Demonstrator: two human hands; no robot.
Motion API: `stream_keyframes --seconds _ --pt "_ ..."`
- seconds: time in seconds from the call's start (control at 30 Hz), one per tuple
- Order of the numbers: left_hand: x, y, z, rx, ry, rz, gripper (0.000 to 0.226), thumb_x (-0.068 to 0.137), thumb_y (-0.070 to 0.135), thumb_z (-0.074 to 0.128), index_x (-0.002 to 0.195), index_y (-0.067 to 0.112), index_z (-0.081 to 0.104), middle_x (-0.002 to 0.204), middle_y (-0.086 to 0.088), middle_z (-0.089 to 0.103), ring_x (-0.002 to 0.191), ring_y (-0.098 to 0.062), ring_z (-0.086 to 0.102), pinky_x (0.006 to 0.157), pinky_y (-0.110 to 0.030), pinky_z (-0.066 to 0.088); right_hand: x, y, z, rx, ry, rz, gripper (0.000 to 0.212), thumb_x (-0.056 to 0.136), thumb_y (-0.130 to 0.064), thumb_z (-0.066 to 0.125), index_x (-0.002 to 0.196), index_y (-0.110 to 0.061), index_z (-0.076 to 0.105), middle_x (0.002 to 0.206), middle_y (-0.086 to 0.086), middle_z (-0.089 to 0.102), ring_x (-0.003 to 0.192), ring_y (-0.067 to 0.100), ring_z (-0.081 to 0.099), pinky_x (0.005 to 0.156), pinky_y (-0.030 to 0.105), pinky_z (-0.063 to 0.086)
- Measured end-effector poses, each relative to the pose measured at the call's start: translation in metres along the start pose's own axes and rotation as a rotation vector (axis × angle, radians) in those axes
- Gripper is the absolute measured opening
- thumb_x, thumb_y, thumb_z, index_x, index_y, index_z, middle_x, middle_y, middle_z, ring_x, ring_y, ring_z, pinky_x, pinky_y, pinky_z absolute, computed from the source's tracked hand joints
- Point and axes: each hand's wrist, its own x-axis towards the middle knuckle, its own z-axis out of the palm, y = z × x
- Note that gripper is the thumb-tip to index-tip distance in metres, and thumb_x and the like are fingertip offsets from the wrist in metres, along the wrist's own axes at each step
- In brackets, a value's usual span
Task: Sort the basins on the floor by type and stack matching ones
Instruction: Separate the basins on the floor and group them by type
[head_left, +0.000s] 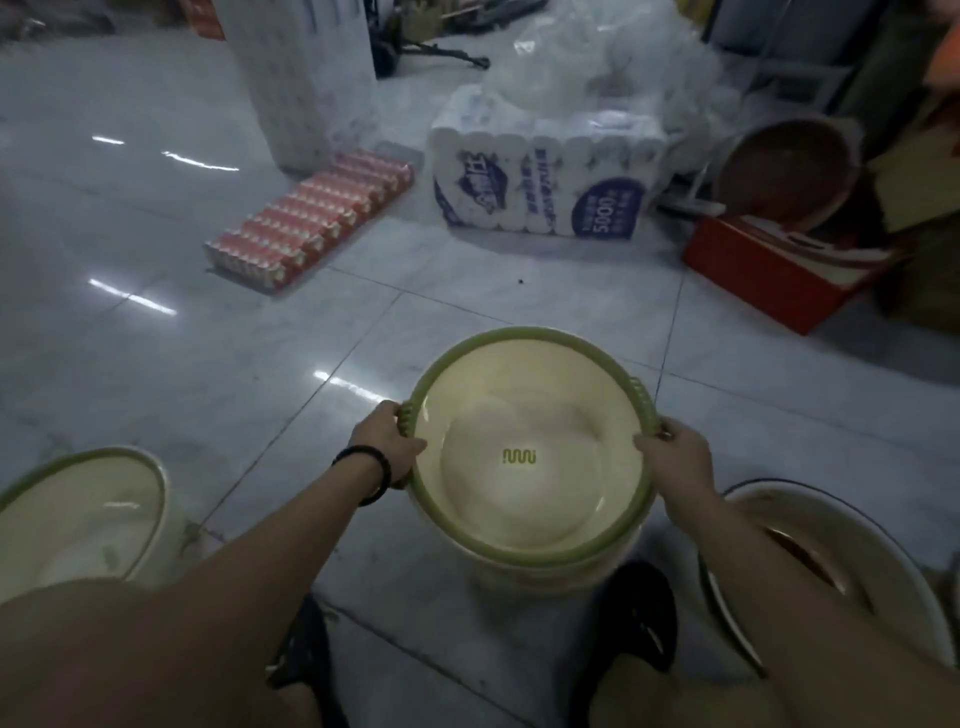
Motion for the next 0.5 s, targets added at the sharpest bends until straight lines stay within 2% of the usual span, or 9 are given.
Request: stream_keyframes --seconds 0.07,0.13,0.23,0.3,0.4,0.43,0.5 --pt "0.002 -0.013 0.020 0.012 0.020 0.008 0.056 0.088 0.026 0.073 0.140 0.026 0.052 0.122 -0.006 0.066 0.097 -0.025 0.065 0.077 -0.039 0.063 0.007 0.020 0.002 -0.115 -0.022 0.022 0.017 0.091 -0.013 0.071 0.105 -0.022 0.073 0.098 0.004 0.074 0.096 0.032 0.070 0.092 0.051 0.061" --pt "0.003 -0.021 0.037 0.079 0.048 0.035 0.057 0.090 0.029 0.072 0.144 0.024 0.053 0.125 -0.005 0.068 0.099 -0.021 0.062 0.088 -0.036 0.058 0.015 0.034 0.004 -0.219 -0.014 0.039 0.031 0.089 -0.015 0.074 0.120 -0.013 0.075 0.103 0.007 0.075 0.098 0.031 0.069 0.089 0.042 0.058" --pt "0.006 -0.031 0.056 0.076 0.032 0.001 0.059 0.090 0.030 0.074 0.145 0.024 0.053 0.125 -0.005 0.068 0.102 -0.023 0.063 0.095 -0.038 0.056 0.018 0.042 0.012 -0.299 0.043 0.051 0.025 0.094 -0.013 0.068 0.118 -0.010 0.074 0.101 0.010 0.072 0.093 0.030 0.063 0.085 0.036 0.052" --pt "0.008 -0.039 0.064 0.114 0.003 -0.039 0.062 0.088 0.033 0.075 0.145 0.025 0.053 0.126 -0.004 0.068 0.106 -0.024 0.065 0.095 -0.040 0.057 0.021 0.044 0.022 -0.344 0.052 0.055 0.021 0.099 -0.009 0.059 0.117 -0.011 0.071 0.100 0.011 0.067 0.097 0.032 0.062 0.084 0.035 0.048" --pt "0.013 -0.047 0.071 0.177 -0.032 -0.083 0.066 0.086 0.041 0.076 0.145 0.028 0.053 0.130 -0.002 0.068 0.111 -0.026 0.066 0.097 -0.041 0.057 0.029 0.046 0.034 -0.397 0.014 0.084 0.043 0.102 -0.007 0.047 0.142 -0.016 0.060 0.118 0.017 0.065 0.118 0.041 0.061 0.094 0.042 0.049" --pt "0.017 -0.049 0.074 0.178 -0.033 -0.086 0.064 0.085 0.042 0.076 0.144 0.029 0.054 0.129 -0.001 0.069 0.111 -0.026 0.066 0.096 -0.042 0.057 0.033 0.046 0.036 -0.414 0.005 0.115 0.046 0.102 -0.007 0.046 0.146 -0.016 0.057 0.123 0.018 0.064 0.117 0.040 0.059 0.096 0.042 0.049" --pt "0.021 -0.052 0.080 0.195 -0.043 -0.084 0.061 0.087 0.045 0.073 0.143 0.033 0.053 0.125 0.000 0.070 0.108 -0.026 0.067 0.095 -0.044 0.058 0.041 0.052 0.039 -0.415 -0.011 0.174 0.039 0.100 -0.005 0.047 0.136 -0.011 0.061 0.120 0.018 0.065 0.107 0.038 0.059 0.092 0.042 0.050"
